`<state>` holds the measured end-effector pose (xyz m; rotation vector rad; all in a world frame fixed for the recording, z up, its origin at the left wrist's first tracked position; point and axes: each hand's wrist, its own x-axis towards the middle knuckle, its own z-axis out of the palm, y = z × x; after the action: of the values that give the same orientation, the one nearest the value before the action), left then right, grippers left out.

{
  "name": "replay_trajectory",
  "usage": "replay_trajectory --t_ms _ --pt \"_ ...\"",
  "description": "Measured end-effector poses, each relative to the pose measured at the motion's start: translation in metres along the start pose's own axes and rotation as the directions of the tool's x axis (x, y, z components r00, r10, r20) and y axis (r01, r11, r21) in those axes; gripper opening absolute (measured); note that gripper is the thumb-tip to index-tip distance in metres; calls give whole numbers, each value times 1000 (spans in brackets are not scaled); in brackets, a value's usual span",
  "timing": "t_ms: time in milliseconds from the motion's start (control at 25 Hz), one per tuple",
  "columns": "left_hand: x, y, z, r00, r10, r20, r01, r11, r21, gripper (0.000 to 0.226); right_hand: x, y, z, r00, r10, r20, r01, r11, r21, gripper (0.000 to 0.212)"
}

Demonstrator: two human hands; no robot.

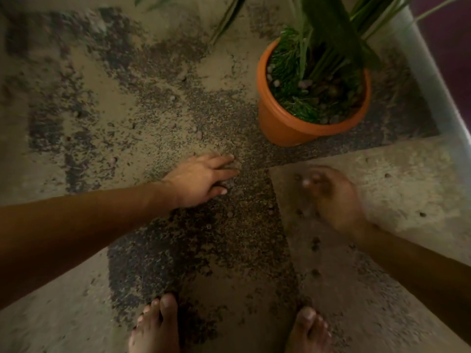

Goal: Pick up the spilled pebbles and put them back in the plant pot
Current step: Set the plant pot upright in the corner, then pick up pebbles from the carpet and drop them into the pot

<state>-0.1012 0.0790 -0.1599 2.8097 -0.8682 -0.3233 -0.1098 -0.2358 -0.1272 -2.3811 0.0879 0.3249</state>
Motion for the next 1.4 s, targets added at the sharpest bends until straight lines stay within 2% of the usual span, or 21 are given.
replay_trajectory --t_ms 80,120,200,320,480,560,680,760,840,920,1040,1160,1280,1400 --pt "-3 1 10 999 39 -2 -39 998 46 45 7 17 -2 982 -145 123 174 946 -273 42" --pt "-1 -3 11 996 85 -33 -83 996 44 41 11 24 -3 972 -177 153 222 908 -357 48" --pt "4 -11 11 988 139 -64 -139 990 4 34 22 32 0 963 -200 180 261 857 -444 54" --pt "8 -15 13 984 152 -95 -160 984 -82 28 32 36 7 943 -263 203 330 811 -482 48" --pt "-2 -16 14 983 134 -126 -155 973 -170 30 28 35 8 926 -298 232 373 820 -434 36" --pt "-6 -10 11 988 75 -138 -103 973 -208 27 23 33 5 925 -302 230 373 835 -404 33" --pt "-2 9 11 991 -18 -132 -18 964 -265 36 14 28 2 933 -252 257 332 878 -346 42" --pt "4 19 13 997 53 -56 -64 975 -212 42 10 24 4 917 -278 286 371 859 -354 46" --pt "8 25 19 993 113 -12 -114 981 -157 35 9 19 7 894 -313 320 422 827 -371 40" --pt "13 28 21 995 100 -22 -102 976 -190 23 10 14 8 884 -329 333 445 812 -378 25" --pt "11 35 19 997 66 -39 -73 967 -245 15 6 9 7 923 -297 247 362 885 -291 11" --pt "-2 46 15 990 117 -79 -134 951 -277 13 -12 2 16 935 -298 193 332 927 -173 9" --pt "-19 52 16 973 219 -77 -230 951 -207 15 -23 -13 34 913 -348 214 375 921 -106 9" --pt "-31 51 24 955 287 -70 -294 946 -134 21 -26 -19 50 880 -354 318 413 900 -140 12"
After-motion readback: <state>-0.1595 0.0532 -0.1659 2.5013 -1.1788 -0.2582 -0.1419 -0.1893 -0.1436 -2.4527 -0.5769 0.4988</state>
